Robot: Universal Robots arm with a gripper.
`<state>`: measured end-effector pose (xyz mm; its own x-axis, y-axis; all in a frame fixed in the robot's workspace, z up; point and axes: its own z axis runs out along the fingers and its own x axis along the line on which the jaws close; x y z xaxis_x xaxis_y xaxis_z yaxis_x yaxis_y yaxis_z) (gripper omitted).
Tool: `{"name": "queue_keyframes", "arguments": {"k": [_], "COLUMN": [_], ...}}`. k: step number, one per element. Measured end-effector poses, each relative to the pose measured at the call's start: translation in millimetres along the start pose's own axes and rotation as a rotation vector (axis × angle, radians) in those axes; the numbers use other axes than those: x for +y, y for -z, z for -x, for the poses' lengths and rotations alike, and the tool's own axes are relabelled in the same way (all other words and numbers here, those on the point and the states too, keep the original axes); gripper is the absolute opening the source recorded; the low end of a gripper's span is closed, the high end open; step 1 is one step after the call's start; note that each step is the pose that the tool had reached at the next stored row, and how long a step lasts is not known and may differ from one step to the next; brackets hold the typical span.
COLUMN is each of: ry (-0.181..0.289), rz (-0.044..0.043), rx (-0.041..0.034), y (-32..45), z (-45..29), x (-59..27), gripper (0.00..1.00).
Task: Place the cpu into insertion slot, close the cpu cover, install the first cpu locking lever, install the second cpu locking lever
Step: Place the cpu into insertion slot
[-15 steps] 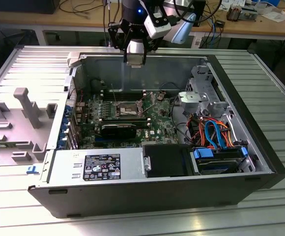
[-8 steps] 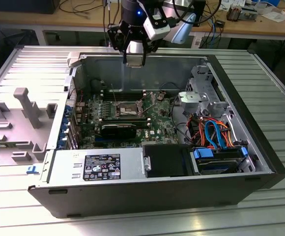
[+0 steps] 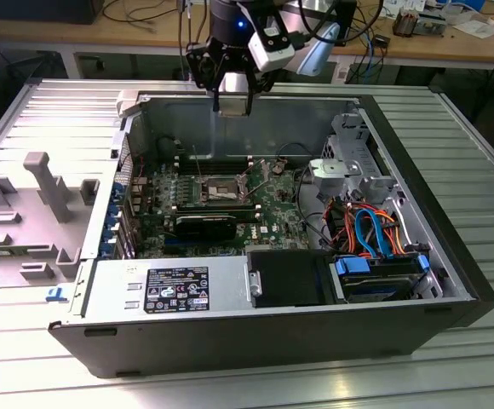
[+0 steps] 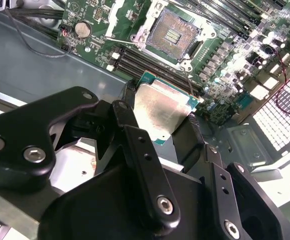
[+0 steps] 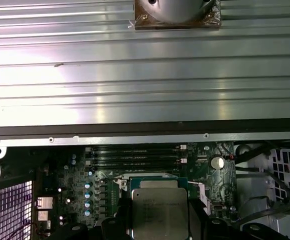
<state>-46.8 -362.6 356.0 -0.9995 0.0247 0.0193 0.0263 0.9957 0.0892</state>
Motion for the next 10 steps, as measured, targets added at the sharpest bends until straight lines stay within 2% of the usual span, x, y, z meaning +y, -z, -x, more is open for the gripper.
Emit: {"name": "queue_keyframes", "arguments": {"k": [10], "ry": [0.0], "rz": [0.0], "rx": [0.0], "y": [-1.5], "z": [-0.8], "x": [-0.6], "gripper": [0.55]}}
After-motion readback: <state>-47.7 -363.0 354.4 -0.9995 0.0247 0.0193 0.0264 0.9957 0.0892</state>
